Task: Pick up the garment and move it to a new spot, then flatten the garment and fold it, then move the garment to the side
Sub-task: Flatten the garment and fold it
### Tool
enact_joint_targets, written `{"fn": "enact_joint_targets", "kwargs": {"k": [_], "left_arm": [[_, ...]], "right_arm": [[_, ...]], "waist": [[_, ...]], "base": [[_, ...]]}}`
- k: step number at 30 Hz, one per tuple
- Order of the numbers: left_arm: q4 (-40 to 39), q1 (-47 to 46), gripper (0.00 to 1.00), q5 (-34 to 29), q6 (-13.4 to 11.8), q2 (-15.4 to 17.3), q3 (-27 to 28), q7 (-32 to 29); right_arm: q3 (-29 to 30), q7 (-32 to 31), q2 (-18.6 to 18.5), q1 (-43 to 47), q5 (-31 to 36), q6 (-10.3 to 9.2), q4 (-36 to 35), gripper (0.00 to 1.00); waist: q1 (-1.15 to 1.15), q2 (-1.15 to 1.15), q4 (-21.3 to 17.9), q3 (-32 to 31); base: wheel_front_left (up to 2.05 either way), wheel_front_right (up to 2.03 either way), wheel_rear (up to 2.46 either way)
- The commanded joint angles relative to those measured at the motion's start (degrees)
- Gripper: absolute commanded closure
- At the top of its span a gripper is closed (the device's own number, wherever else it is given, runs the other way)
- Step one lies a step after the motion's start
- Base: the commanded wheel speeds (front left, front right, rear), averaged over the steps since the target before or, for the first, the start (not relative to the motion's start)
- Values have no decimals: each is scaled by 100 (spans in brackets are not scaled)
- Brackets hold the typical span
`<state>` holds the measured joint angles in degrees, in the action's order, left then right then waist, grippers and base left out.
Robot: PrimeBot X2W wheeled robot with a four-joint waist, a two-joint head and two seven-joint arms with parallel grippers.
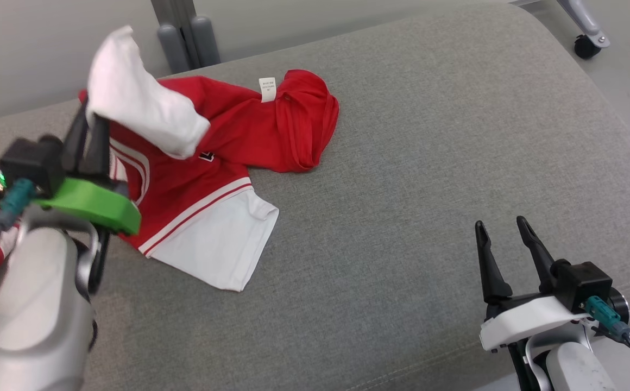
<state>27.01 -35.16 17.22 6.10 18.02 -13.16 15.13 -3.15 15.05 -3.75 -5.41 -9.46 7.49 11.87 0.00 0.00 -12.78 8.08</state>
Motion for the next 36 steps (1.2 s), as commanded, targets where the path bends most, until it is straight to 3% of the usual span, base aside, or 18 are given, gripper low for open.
{"fn": "enact_joint_targets", "kwargs": {"k": [1, 12, 19, 22, 23, 24, 25, 36], "left_arm": [[-121, 408, 100, -11, -11, -78, -33, 1], [-535, 2694, 100, 178, -153, -660, -221, 2], [-685, 3226, 100, 320, -317, -802, 270, 2], [-732, 3348, 100, 321, -189, -865, 279, 3], [-743, 3358, 84, 301, -172, -874, 287, 3], [-737, 3381, 11, 277, -162, -901, 287, 3], [-725, 3398, 0, 275, -146, -932, 289, 3], [-1572, 3380, 0, -144, -89, -1210, 914, 2]], "right_arm": [[20, 18, 13, 78, 29, 0, 12, 0], [86, 18, -35, 179, 49, 0, 11, 0], [49, 18, -57, 127, 26, 0, 50, 0], [62, 18, -61, 140, 9, 0, 62, 0], [59, 18, -62, 144, 3, 0, 70, 0], [66, 18, -65, 149, 2, 0, 78, 0], [67, 18, -65, 151, 2, 0, 83, 0], [59, 19, -71, 194, -16, 0, 151, 0]], "waist": [[0, 0, 92, -84], [0, 0, 738, -199], [0, 0, 1006, -173], [0, 0, 1078, -161], [0, 0, 1096, -160], [0, 0, 1119, -162], [0, 0, 1133, -165], [0, 0, 1262, -288]], "base": [[0, 0, 0], [0, 0, 0], [0, 0, 0], [0, 0, 0], [0, 0, 0], [0, 0, 0], [0, 0, 0], [0, 0, 0]]}}
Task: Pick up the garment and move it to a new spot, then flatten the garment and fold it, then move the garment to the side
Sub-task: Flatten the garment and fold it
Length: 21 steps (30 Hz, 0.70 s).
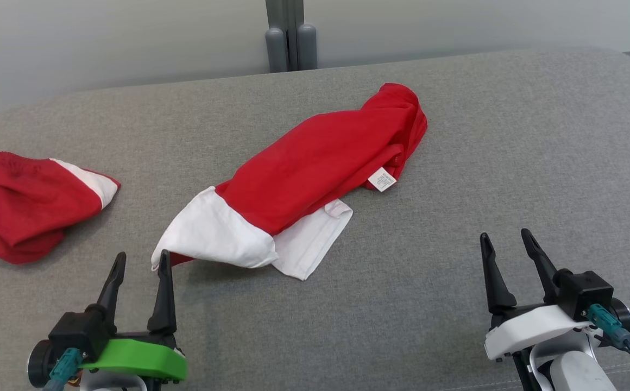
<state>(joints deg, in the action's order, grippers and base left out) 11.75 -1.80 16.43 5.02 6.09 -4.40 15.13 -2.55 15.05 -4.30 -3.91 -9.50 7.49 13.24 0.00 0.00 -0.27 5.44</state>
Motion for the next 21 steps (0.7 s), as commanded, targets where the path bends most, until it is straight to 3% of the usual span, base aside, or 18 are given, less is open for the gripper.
{"fn": "enact_joint_targets", "kwargs": {"k": [1, 11, 21], "left_arm": [[-104, 66, 0, -112, 34, -45, 82, 2], [-93, -146, 0, -361, 173, -178, 185, 2], [539, -488, 0, -378, 244, 11, -354, 3]], "right_arm": [[-4, 19, -12, 50, -6, 0, 17, 0], [-64, 19, -29, 0, -30, 0, 52, 0], [-97, 19, -25, -41, -58, 0, 99, 0]], "waist": [[0, 0, 14, -40], [0, 0, -29, -69], [0, 0, -292, -14]], "base": [[0, 0, 0], [0, 0, 0], [0, 0, 0]]}}
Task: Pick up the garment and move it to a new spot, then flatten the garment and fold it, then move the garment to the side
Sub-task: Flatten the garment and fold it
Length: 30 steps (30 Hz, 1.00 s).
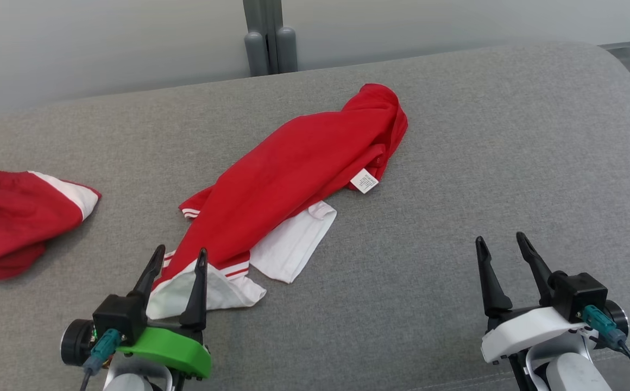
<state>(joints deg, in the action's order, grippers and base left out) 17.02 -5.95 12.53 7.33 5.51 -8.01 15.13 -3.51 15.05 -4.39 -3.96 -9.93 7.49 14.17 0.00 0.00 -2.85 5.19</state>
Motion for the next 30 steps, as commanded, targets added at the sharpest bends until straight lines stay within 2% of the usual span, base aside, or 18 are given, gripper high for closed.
{"fn": "enact_joint_targets", "kwargs": {"k": [1, 6, 15, 16, 17, 23, 30], "left_arm": [[87, -57, 0, 22, 15, 88, -80, 2], [389, -197, 0, 64, 15, 282, -484, 3], [1372, -612, 0, 117, 3, 329, -582, -47], [1491, -666, 56, 153, 5, 314, -592, -47], [1568, -700, 100, 157, 6, 302, -615, -49], [1803, -715, 100, 236, 12, 261, -747, -5], [1080, -95, 100, 460, 16, 410, -968, -105]], "right_arm": [[6, 19, -17, -38, -17, 0, 2, 0], [-9, 19, -37, -54, -32, 0, 9, 0], [-23, 19, -51, -63, -24, 0, 38, 0], [-27, 19, -51, -60, -19, 0, 44, 0], [-29, 19, -50, -55, -14, 0, 50, 0], [25, 19, -44, 34, 6, 0, 60, 0], [77, 19, -4, 165, -41, 0, 49, 0]], "waist": [[0, 0, -55, 16], [0, 0, -126, 39], [0, 0, -213, 43], [0, 0, -215, 38], [0, 0, -216, 33], [0, 0, -124, -52], [0, 0, 232, -191]], "base": [[0, 0, 0], [0, 0, 0], [0, 0, 0], [0, 0, 0], [0, 0, 0], [0, 0, 0], [0, 0, 0]]}}
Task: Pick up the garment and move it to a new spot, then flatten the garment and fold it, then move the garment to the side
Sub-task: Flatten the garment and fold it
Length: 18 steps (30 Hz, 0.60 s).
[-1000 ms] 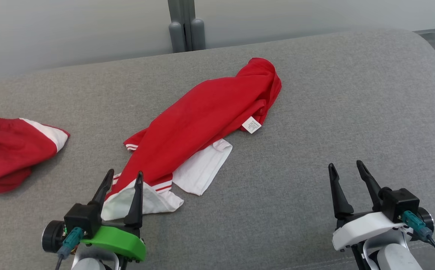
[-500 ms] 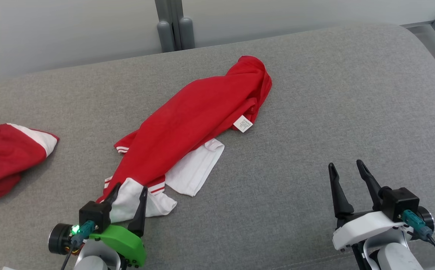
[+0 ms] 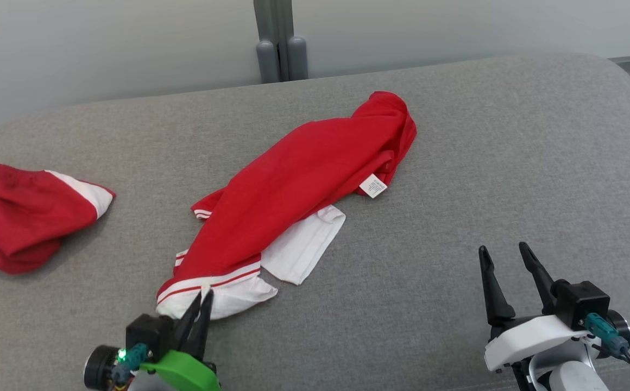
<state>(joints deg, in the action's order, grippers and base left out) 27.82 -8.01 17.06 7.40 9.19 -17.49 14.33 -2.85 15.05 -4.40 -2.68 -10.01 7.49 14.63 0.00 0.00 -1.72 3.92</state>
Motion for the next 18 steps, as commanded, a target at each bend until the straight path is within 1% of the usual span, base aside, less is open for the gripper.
{"fn": "enact_joint_targets", "kwargs": {"k": [1, 6, 10, 13, 14, 15, 18], "left_arm": [[-131, 244, 100, 47, 9, 68, -34, -81], [-531, 941, 100, 186, -86, 211, -46, -426], [-805, 1456, 100, 356, -155, 166, -39, -648], [-912, 1656, 100, 420, -246, 183, -32, -762], [-1003, 1643, 55, 389, -286, 187, -11, -688], [-1070, 1617, 0, 384, -311, 172, 7, -624], [-1275, 1460, 0, 339, -313, 147, 0, -413]], "right_arm": [[5, 19, 5, 45, -35, 0, 4, 0], [16, 19, 30, 78, -26, 0, -11, 0], [65, 19, 25, 106, -14, 0, -40, 0], [95, 19, 19, 115, 7, 0, -47, 0], [92, 19, 14, 113, 7, 0, -37, 0], [94, 19, 11, 109, 9, 0, -30, 0], [91, 19, 14, 78, 23, 0, 2, 0]], "waist": [[0, 0, 166, -73], [0, 0, 358, -82], [0, 0, 435, -58], [0, 0, 486, -44], [0, 0, 505, -43], [0, 0, 517, -41], [0, 0, 538, -51]], "base": [[0, 0, 0], [0, 0, 0], [0, 0, 0], [0, 0, 0], [0, 0, 0], [0, 0, 0], [0, 0, 0]]}}
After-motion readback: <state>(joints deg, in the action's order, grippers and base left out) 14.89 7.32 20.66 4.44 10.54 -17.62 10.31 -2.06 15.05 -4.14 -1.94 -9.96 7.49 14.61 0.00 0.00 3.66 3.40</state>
